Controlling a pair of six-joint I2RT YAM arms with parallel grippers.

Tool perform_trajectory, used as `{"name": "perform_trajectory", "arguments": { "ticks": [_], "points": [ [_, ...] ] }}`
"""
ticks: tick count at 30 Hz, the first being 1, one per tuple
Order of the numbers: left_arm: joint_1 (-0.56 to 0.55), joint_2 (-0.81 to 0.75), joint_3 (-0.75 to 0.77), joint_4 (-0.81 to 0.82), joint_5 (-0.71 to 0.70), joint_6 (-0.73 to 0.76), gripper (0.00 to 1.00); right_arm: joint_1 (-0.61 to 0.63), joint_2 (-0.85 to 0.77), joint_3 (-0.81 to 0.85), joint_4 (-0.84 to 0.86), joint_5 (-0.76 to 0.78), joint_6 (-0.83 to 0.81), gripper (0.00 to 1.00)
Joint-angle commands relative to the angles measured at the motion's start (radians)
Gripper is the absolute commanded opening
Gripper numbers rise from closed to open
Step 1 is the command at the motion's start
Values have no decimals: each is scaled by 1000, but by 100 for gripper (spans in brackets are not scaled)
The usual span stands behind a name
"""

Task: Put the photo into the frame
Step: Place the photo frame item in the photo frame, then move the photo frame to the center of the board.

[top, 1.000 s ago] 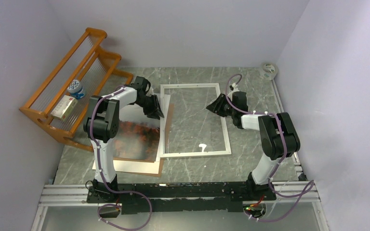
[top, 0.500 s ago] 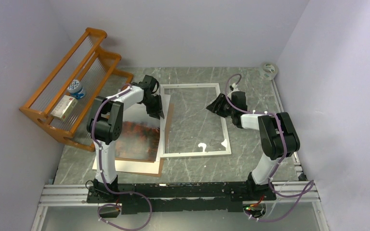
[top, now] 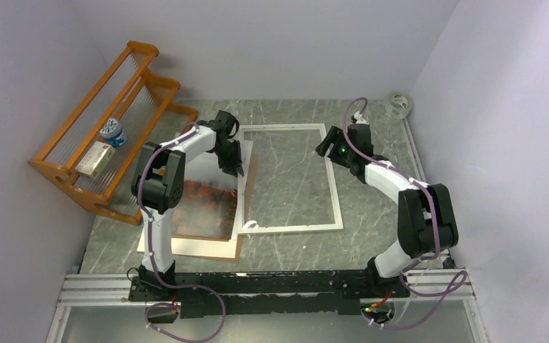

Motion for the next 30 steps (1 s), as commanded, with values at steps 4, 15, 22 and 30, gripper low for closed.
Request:
{"name": "perform_trajectory", "arguments": {
  "ticks": [4,15,22,30],
  "points": [
    [0,85,-80,2,-141,45,32,-24,-65,30,-163,221,-66,77],
    [1,48,-76,30,-40,52,39,-26,54,70,-254,149,-36,78],
    [2,-18,-46,27,40,25,49,-50,109,70,-266,46,15,78],
    [11,-35,-55,52,104,0,51,-76,125,35,-210,-85,39,77]
  ]
}}
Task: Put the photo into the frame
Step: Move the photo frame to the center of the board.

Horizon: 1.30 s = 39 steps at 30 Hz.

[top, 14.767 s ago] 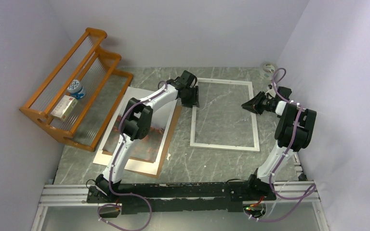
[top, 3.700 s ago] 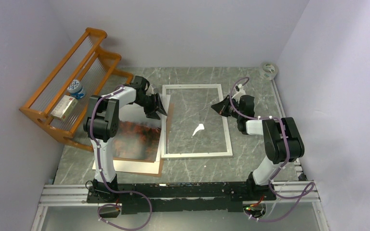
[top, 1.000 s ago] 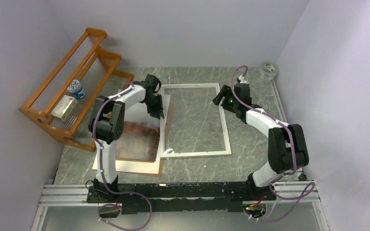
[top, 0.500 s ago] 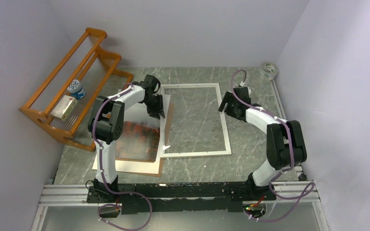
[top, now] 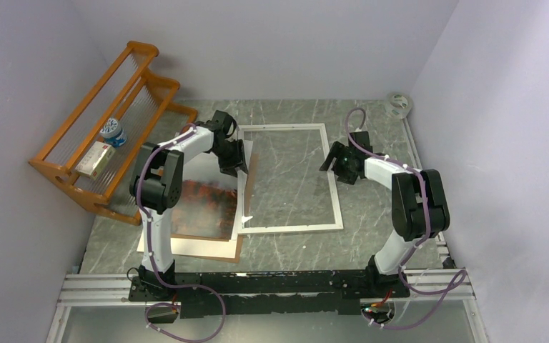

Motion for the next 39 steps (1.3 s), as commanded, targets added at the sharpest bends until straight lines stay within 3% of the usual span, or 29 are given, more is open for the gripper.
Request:
{"name": "perform_trajectory", "arguments": {
  "ticks": [1,15,26,39],
  "points": [
    [2,-20,-37,19,30,-5,51,-14,5,-8,58,-96,23,77],
    [-3,-47,-24,123,233,2,55,-66,-20,-46,143,-193,48,76],
    [-58,-39,35,144,221,5,56,-116,-98,-111,249,-175,90,74],
    [-106,141,211,107,232,37,56,-197,-107,-130,216,-18,109,73]
  ]
}}
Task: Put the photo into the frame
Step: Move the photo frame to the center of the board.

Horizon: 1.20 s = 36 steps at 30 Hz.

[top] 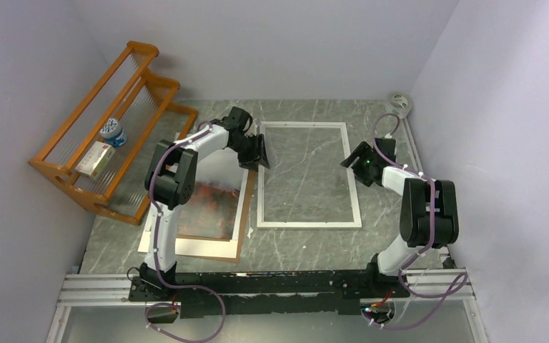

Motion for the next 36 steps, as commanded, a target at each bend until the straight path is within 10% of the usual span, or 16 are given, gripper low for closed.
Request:
{"name": "perform_trajectory", "arguments": {
  "ticks": [1,20,36],
  "points": [
    [-32,49,88,8,60,36,56,-18,-34,9,28,38,21,73],
    [-22,-86,96,-100,-166,187,85,-14,-159,130,-163,218,54,71],
    [148,-608,-423,-251,-397,-28,73,577,-152,147,-99,27,366,65]
  ]
}}
